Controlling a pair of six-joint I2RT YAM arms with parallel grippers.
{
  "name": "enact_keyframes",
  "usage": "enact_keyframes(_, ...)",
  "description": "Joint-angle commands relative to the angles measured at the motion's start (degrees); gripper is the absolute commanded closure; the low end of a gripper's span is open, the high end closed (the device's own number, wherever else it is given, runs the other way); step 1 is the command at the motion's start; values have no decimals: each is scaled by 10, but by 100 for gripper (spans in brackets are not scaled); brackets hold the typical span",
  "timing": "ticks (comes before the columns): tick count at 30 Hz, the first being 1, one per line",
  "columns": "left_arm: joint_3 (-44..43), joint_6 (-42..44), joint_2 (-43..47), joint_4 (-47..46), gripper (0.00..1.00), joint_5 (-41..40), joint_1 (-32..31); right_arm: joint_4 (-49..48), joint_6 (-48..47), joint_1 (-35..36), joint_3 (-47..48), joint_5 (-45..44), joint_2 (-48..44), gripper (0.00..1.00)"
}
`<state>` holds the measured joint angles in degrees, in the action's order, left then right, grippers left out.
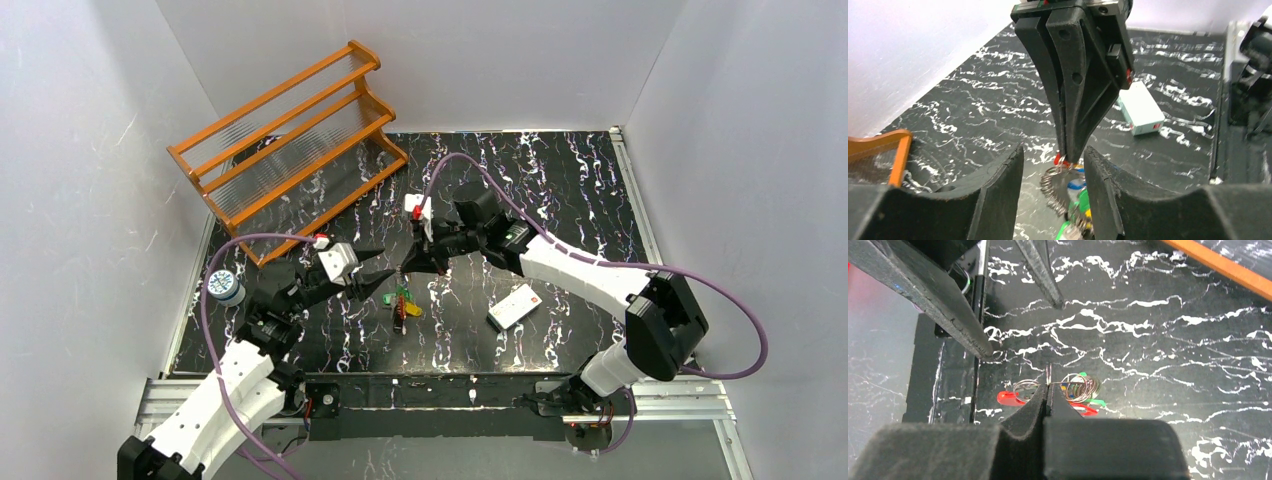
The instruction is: Put the keys on the keyring
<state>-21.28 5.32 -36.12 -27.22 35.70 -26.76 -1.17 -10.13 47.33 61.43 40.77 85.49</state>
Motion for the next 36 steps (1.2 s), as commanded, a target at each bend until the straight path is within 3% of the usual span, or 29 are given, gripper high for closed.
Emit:
enact_keyframes(1, -72, 140, -7, 226, 53, -4, 0, 123, -57, 16, 63, -59, -2, 99)
enact_keyframes(9, -123, 220, -56, 343, 54, 45, 0, 220, -100, 64, 130, -117, 42, 99)
enact_keyframes(22, -115, 223, -113, 324, 78, 109, 0, 219, -90, 74, 145, -93, 53, 99)
enact_keyframes(36, -95, 202, -136, 275, 92, 113, -1, 216, -85, 75, 145, -87, 52, 99)
